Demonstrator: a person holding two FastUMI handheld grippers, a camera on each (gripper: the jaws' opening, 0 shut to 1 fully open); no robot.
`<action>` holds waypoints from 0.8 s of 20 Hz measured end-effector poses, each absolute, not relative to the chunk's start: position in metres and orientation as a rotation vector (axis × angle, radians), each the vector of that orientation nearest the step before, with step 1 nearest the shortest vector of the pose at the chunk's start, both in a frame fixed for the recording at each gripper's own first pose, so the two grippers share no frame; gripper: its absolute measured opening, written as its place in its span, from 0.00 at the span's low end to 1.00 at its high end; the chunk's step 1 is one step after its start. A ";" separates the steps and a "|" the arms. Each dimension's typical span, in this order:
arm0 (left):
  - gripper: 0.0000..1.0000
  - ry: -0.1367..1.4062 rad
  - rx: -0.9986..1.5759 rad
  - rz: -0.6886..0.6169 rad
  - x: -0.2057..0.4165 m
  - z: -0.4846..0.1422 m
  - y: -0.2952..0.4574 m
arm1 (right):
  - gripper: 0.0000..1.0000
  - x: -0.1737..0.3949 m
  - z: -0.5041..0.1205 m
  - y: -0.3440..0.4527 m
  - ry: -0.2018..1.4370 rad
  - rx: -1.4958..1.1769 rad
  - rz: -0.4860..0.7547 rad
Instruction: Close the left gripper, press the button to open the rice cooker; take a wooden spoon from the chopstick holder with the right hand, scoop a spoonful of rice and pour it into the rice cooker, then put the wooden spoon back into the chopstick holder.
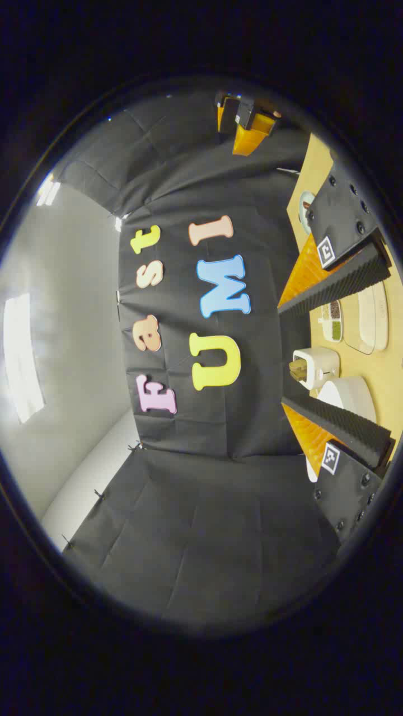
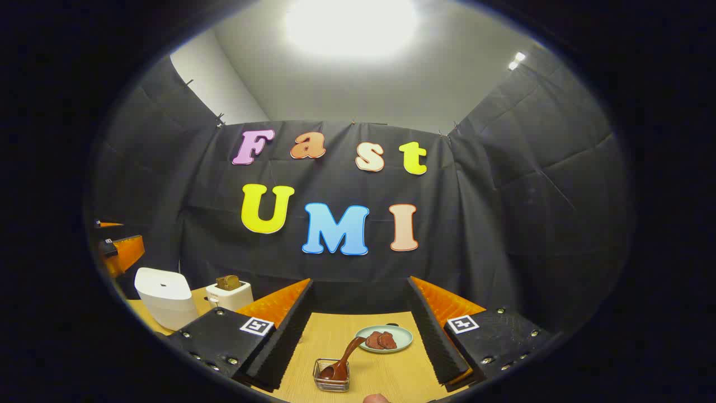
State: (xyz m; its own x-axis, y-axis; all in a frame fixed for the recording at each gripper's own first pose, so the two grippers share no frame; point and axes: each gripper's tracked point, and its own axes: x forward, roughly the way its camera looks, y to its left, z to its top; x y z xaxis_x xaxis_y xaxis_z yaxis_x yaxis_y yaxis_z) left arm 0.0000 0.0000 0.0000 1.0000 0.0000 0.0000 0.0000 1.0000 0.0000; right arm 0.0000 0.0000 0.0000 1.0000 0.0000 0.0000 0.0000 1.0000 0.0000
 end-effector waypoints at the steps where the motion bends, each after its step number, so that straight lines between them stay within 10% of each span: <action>1: 0.98 -0.001 -0.009 0.008 -0.001 0.002 0.004 | 0.97 0.002 -0.001 0.004 0.010 -0.003 0.011; 16: 0.94 -0.062 0.005 0.028 -0.002 0.022 0.011 | 0.97 0.001 0.000 0.017 0.000 0.009 0.054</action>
